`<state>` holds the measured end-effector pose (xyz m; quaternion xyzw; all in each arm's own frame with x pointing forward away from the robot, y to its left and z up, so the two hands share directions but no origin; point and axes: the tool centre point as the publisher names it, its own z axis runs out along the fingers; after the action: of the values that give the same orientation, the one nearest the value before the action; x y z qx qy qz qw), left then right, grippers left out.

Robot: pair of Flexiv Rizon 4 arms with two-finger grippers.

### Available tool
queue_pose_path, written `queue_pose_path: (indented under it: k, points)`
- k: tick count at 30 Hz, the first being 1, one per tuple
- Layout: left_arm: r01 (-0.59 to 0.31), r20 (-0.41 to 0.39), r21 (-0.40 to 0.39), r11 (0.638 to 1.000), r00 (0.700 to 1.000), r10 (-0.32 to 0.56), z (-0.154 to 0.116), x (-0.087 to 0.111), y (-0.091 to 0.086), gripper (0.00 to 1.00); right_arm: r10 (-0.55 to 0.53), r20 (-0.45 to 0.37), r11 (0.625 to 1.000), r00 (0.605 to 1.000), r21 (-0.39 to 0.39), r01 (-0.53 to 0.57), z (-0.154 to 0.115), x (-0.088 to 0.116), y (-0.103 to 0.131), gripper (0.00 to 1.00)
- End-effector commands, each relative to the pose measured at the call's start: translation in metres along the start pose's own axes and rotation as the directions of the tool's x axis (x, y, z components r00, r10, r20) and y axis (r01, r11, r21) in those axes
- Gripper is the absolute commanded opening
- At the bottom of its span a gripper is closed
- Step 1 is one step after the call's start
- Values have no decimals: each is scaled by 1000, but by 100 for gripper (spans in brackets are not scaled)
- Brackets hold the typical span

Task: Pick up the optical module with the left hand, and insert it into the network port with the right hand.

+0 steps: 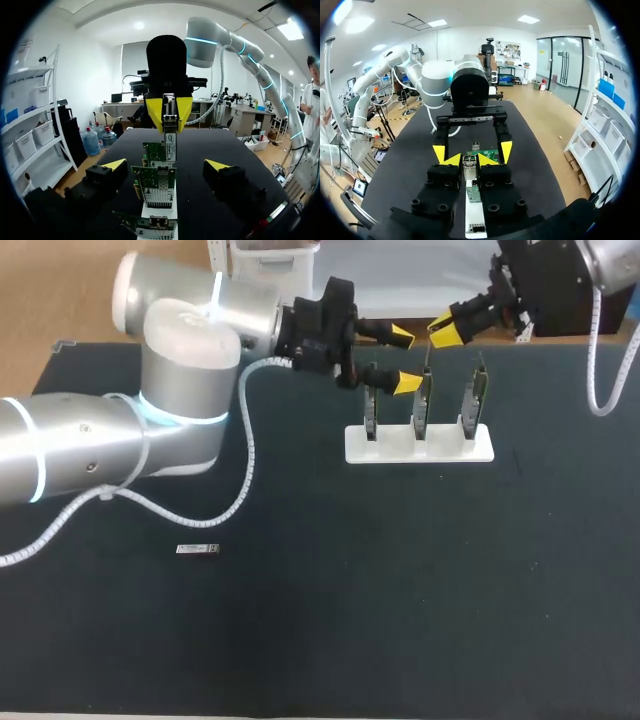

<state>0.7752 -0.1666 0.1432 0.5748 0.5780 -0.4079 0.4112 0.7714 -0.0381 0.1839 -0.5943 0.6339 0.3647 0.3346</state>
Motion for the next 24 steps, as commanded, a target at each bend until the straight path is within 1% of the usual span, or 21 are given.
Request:
queue_pose_path:
  k: [1,4,9,14,24]
  points:
    - [-9,-97,1,1000,995,9,1,-6,1,100,-1,1,1000,1000,8,1,0,0,3,0]
    - [-17,-137,-8,1000,990,16,2,-5,1,100,0,4,1000,1000,9,0,-1,1,3,0]
    - [-4,-167,-11,1000,986,2,3,0,2,100,0,5,1000,1000,12,0,-1,1,4,0]
    - [-6,-227,-1,1000,974,5,2,4,3,100,1,5,1000,1000,13,-1,-2,1,4,0]
    - [8,-270,40,999,963,3,0,13,3,100,3,6,1000,1000,10,-3,-2,2,4,0]
